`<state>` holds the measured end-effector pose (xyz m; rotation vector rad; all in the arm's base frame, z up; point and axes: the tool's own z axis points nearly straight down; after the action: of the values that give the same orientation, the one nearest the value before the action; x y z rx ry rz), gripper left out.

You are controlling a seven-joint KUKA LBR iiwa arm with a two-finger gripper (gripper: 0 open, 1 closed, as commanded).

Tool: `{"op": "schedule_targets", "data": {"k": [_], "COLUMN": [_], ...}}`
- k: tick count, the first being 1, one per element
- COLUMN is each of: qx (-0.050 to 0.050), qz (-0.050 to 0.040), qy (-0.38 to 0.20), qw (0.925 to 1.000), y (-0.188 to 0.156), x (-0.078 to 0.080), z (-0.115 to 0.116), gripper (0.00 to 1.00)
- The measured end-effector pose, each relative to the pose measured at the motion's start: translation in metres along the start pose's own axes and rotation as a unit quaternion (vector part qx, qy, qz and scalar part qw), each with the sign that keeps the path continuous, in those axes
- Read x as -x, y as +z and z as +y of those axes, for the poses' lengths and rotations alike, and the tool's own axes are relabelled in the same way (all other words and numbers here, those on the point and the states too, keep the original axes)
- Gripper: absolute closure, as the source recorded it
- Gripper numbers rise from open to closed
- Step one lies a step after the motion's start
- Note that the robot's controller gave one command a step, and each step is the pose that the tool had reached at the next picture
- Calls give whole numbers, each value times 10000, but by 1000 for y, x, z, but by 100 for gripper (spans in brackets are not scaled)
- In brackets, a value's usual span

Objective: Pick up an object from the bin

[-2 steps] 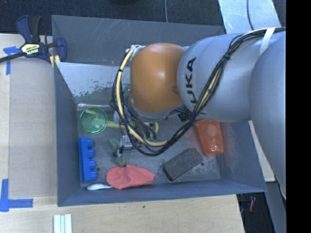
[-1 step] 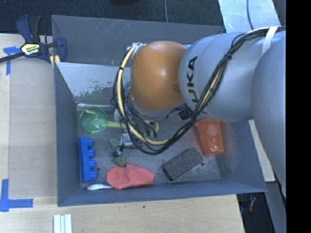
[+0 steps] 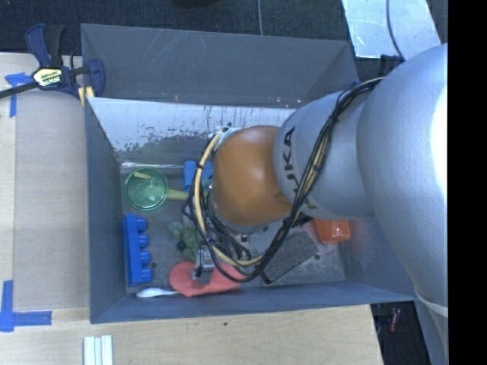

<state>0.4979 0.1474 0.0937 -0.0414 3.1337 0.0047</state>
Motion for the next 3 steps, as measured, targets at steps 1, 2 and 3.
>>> {"op": "schedule_targets", "data": {"k": [1,2,3], "qx": [4,8,43], "qz": [-8,-28,-104], "qy": [7,-184,330], "qw": [10000,9998,9994], "y": [-17,-18,21], "x": [-5,-9,-4], "z": [-6,4,-6], "gripper": [0,0,0]}}
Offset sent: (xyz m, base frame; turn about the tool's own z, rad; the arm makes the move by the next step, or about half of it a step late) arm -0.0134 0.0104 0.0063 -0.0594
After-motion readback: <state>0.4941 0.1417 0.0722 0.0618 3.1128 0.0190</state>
